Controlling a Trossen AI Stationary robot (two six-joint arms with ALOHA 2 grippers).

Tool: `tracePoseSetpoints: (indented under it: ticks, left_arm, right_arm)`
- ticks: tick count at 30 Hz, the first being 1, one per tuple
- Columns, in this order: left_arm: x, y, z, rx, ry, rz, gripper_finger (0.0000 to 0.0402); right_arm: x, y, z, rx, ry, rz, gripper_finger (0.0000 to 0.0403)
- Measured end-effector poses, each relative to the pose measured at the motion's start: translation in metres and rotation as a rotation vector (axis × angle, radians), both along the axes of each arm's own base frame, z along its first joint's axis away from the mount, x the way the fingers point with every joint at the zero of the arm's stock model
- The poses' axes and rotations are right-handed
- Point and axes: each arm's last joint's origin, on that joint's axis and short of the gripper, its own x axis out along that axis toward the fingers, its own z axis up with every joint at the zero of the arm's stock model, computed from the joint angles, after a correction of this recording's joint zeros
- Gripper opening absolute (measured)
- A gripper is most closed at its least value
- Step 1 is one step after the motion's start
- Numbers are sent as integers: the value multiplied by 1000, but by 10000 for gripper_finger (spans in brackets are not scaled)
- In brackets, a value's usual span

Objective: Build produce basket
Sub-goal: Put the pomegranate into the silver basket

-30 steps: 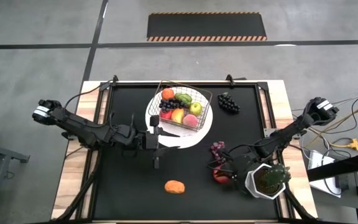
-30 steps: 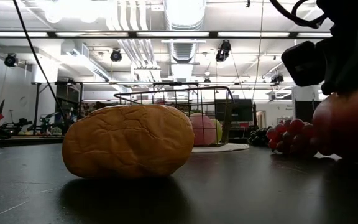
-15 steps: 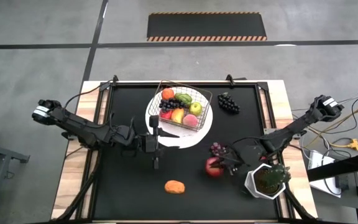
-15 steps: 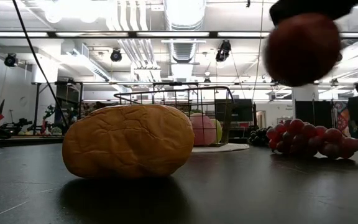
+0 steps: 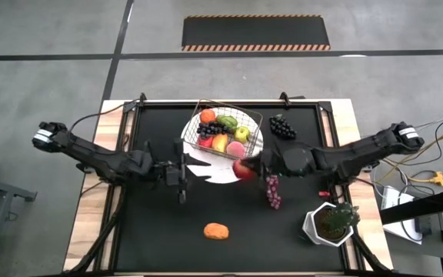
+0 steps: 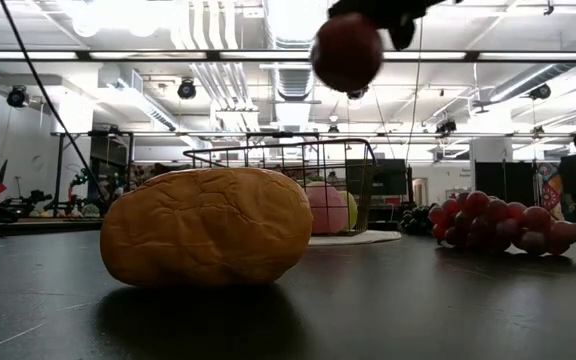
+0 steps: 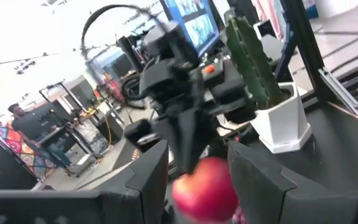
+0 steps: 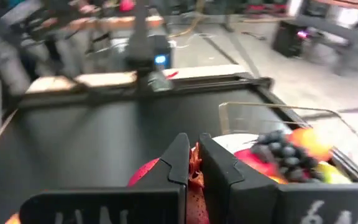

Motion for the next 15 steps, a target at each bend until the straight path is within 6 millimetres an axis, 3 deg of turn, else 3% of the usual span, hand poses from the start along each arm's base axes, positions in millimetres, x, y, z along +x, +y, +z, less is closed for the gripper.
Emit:
tracePoseSetpoints:
  ticks: [7,15]
  left_arm:
    - [-19,6,-9,-15,-45,0,150]
    - [-37,12,-12,-34,-102,0,150]
  right_arm:
    - [28,-48,2,109,-145,-192,12]
    - [51,-90,-34,172,-248,-401,12]
